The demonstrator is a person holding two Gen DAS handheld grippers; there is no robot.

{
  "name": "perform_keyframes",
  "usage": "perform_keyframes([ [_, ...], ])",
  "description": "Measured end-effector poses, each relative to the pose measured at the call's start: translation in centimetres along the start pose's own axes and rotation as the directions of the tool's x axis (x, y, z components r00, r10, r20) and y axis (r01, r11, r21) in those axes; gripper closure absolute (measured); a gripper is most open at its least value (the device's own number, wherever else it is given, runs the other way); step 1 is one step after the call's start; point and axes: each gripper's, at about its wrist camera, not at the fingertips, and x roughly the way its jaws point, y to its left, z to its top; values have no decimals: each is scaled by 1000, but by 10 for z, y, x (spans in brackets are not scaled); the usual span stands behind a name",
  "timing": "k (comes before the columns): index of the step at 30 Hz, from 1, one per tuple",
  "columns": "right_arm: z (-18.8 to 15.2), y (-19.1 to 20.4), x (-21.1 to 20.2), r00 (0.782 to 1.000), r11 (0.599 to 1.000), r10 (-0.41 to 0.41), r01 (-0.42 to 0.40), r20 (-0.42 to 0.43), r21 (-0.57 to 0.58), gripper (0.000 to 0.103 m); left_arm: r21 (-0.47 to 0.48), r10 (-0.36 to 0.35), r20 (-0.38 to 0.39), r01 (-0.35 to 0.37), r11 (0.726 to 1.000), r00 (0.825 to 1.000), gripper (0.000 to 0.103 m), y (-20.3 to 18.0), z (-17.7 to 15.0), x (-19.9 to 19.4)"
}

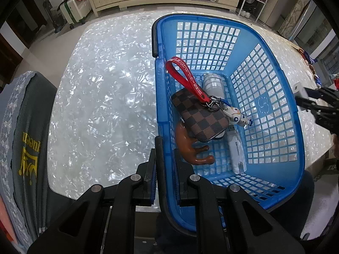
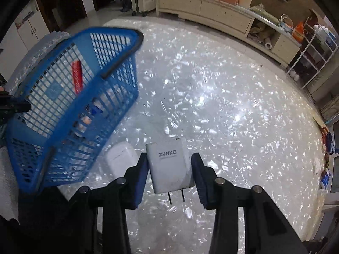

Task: Organize rigid objects
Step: 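Close the right tool on the white ZUNKO charger and lift it, then carry the charger over the basket and open the right tool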

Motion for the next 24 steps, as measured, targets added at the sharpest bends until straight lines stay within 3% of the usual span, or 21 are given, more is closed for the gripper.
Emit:
perform_keyframes([
  [12,40,44,-42,996,999,29,-27,87,-23,64,4,7,7,-7,1000,1000,88,0,0,-1],
  [24,67,85,-44,988,994,85,-75,126,-79,64,0,7,10,-7,1000,1000,88,-1,-1,-1],
])
